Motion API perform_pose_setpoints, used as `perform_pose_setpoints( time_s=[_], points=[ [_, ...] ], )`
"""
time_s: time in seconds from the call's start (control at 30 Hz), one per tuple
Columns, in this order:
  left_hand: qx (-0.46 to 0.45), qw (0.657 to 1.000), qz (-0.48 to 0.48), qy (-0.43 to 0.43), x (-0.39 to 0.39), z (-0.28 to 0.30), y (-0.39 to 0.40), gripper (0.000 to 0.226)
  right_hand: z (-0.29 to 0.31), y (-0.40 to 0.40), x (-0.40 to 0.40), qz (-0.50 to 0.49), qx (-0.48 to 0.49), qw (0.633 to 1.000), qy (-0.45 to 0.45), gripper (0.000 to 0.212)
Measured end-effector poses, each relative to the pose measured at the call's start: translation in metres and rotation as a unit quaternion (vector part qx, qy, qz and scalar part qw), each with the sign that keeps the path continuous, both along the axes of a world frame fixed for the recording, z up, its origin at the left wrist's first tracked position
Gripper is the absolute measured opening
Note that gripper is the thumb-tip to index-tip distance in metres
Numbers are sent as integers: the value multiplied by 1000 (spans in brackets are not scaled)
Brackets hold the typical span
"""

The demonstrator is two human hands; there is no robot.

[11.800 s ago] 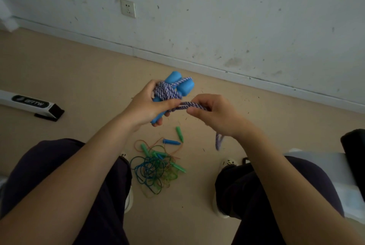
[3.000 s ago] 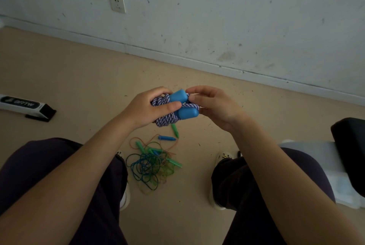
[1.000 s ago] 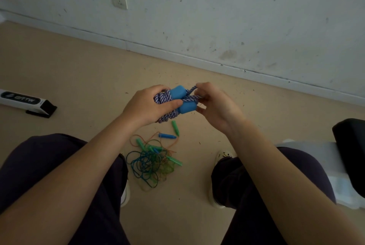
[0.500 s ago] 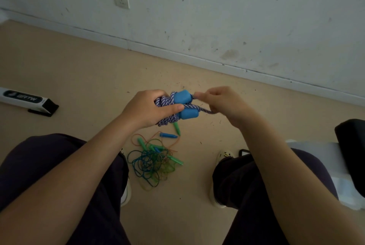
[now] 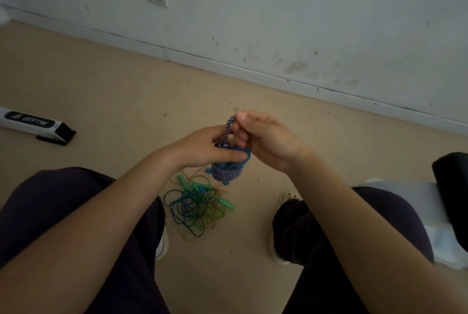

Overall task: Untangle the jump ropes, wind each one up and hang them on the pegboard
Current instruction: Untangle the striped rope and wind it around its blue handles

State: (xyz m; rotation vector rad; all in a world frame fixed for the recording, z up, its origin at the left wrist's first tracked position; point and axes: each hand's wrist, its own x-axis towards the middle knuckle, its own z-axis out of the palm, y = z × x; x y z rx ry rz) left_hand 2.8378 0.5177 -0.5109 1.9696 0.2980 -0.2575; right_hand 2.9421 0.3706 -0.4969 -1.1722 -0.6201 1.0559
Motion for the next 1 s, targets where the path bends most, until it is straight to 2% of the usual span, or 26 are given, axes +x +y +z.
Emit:
perform_pose_setpoints(
  time_s=[0.1,0.17,0.3,0.47,0.57,0.67,0.83,0.93,1.0],
  points=[
    [-18,999,39,-32,2,3,-6,22,0,6,-6,17,3,1000,20,28],
    [-38,998,43,-34,2,3,-4,22,4,4,0,-34,0,999,34,29],
    [-81,996,15,-16,2,4,-4,6,10,-2,7,-109,-39,993,39,31],
    [-61,998,-13,-3,0,6,-7,15,6,0,11,-200,-110,973,26,50],
    [-58,998,-27,-7,-2,8,-5,21,1,0,16,-241,-121,962,31,49],
    [-60,998,-23,4,-4,11,-3,25,1,-2,18,-228,-123,966,20,46],
    [-126,992,2,0,-5,15,12,81,13,6,35,-206,-86,972,77,29],
    [-54,998,-3,42,9,21,26,83,20,26,54,-185,-87,976,70,25],
    [9,998,23,57,29,22,39,70,19,40,71,-203,-86,973,70,25]
  ],
)
